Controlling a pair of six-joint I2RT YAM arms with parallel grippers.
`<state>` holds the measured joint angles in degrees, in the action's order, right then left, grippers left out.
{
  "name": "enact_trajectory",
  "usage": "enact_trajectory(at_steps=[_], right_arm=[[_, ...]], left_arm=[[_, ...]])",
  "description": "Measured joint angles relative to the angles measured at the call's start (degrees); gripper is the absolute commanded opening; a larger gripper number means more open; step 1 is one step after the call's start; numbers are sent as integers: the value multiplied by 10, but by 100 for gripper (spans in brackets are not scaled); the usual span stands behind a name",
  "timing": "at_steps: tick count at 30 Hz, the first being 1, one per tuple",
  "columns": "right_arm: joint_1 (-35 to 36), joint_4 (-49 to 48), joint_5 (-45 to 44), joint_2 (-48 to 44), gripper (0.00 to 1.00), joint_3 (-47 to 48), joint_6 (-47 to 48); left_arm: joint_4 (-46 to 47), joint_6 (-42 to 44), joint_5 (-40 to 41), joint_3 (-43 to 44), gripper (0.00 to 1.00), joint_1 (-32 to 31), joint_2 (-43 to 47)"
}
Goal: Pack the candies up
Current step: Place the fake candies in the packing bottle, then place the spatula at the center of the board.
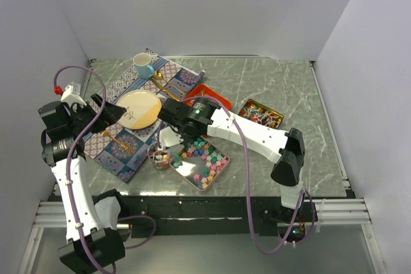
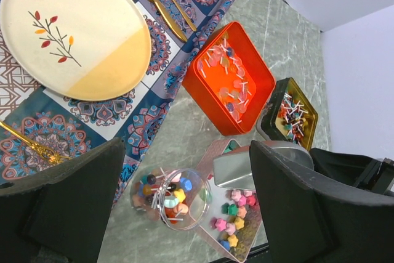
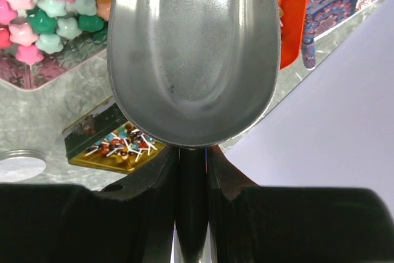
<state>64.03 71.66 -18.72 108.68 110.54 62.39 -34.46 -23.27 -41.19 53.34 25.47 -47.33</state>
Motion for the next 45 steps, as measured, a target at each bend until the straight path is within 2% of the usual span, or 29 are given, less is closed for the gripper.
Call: enact_trajectory(at_steps=[11,16,20,23,26,36,40,45], right_arm=[[2,16,-6,12,0,36,-33],[-30,3,28,-19,0,-49,-99],[-104,-12,80,-49,0,-97,-205],[-176,-61,110,-112,0,-173,-292],[-218,-75,114,-185,0,-238,-348],[-263,-73,201,-353,0,-399,-486],[-264,-70,232,-363,0,-442,-506],[-268,-86,241,-320,0,-448,-513]], left_arm=[[7,-4,-7,0,88,1,-8],[9,-10,-17,0,87,1,-24],[40,-33,-26,-9,86,1,-32],[74,-52,-26,-40,86,-3,-28],[80,-54,-20,-55,86,-17,-32],[106,-46,20,-55,86,-28,-99],[119,-51,40,-58,85,-28,-107],[124,-59,51,-63,85,-31,-117]])
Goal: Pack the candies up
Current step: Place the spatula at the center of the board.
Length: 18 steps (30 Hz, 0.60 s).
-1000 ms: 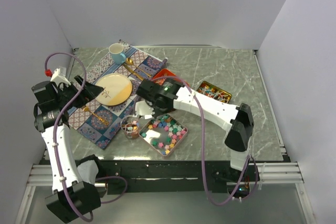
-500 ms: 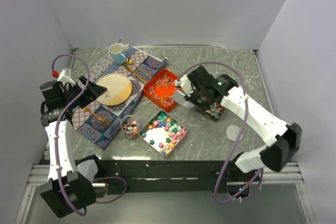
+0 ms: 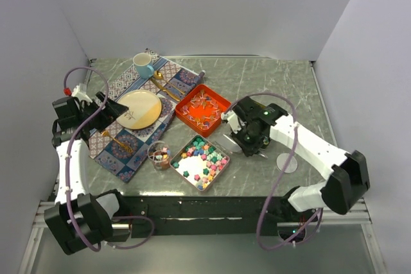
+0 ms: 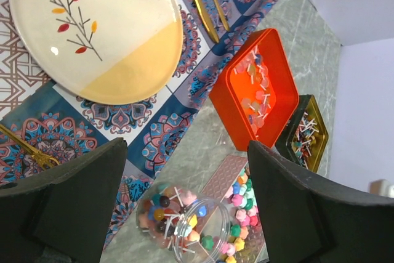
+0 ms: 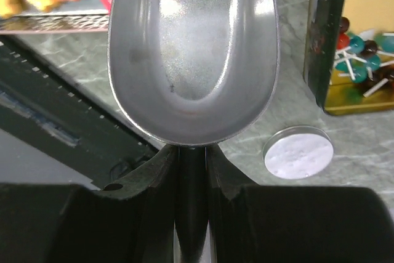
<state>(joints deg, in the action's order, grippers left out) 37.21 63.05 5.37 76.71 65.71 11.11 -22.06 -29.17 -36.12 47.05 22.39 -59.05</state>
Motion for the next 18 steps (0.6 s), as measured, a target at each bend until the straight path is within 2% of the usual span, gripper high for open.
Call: enact_trajectory(at_steps=[8,11,13,16,17,18], right_arm=[[-12,-29,-3,56,0,-54,3],[-15,-44,-4,75,19,-55,7],[-15,-54,-8,84,21,-55,16],[-16,-75,-21,87,32,-65,35],[-16,-84,-28,87,40,-74,41],[-16,-89,-33,87,43,-82,46]], left_arm=[[0,2,14,0,85,-4,-30],[5,1,16,-2,86,-4,-31],[10,2,15,-7,85,-4,-31],[13,2,15,-18,85,-5,-31],[12,2,14,-22,86,-5,-31],[12,2,12,-25,86,-5,-31]])
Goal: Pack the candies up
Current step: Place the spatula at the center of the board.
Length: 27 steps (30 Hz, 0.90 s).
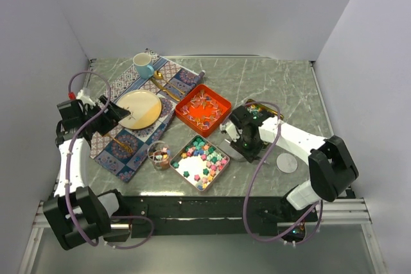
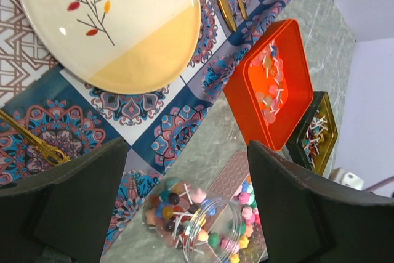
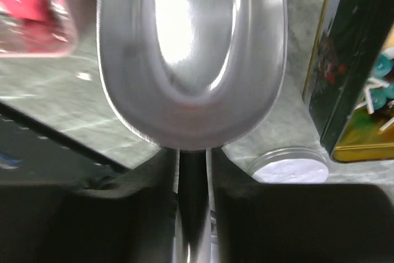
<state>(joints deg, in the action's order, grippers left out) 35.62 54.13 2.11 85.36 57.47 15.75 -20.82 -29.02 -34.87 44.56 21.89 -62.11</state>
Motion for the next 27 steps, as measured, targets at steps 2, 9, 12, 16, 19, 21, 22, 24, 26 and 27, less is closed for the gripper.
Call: enact_trajectory(at_steps=[2,9,12,16,19,21,22,24,26,27], right_arm=[[-2,-5,-13,0,49,-19,9],[-4,18,-28,-13,56,-17,36],[-7,39,-28,-46,58,1,63],[-23,42,-26,-136,66,8,125],[-51,46,-23,-194,70,16,160],[-73,50,-12,-207,70,38,165],[-80,51,-7,-206,71,48,164],[-99,52,10,-201,71,64,162],[-110,55,24,-200,68,64,165],[-113,56,31,-201,65,63,169]], left_arm=[[-2,0,-3,-3,86,-2,0],[-11,8,-19,5,86,-13,0],[-16,17,-33,22,88,-14,0],[-25,43,-62,42,88,-14,-3],[-52,95,-118,66,89,-14,-25],[-105,197,-161,98,90,-14,-49],[-132,242,-172,114,90,-14,-58],[-214,369,-184,163,86,-14,-83],[-294,499,-191,217,84,-15,-111],[-329,550,-193,238,83,-15,-120]])
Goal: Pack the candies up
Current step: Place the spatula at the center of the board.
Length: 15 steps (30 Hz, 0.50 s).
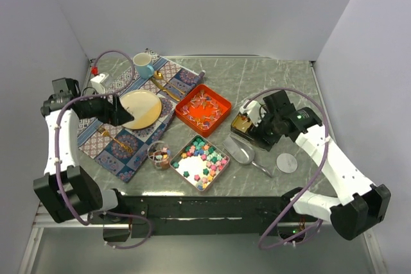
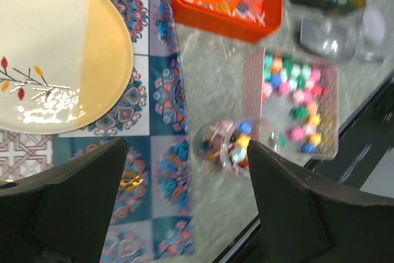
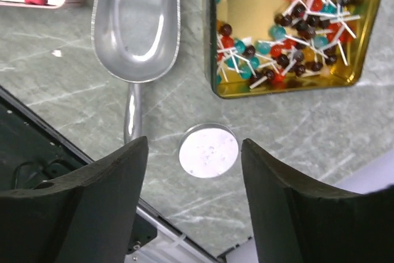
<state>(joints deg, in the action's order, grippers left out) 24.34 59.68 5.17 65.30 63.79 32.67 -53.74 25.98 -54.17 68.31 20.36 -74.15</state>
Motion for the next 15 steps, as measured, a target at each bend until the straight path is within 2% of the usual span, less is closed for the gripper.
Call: enact_trajectory(at_steps=[3,4,6,9,11,15], right_arm=[[1,-5,37,-18,55,-2,20],[10,-11,46,-27,42,-2,25],[61,-32,53,-30,37,-1,38],[145,-67,70,3,11,2,47],[188,-99,76,57,8,9,43],[216,-132,86,170,1,47,28]], left_arm=[[-54,79,1,17,81,0,0],[-58,82,2,15,81,0,7],[-50,79,10,-1,83,0,38],[-19,46,30,-44,84,-1,108],[-2,20,40,-64,84,-1,148],[21,-21,52,-80,84,-2,179]])
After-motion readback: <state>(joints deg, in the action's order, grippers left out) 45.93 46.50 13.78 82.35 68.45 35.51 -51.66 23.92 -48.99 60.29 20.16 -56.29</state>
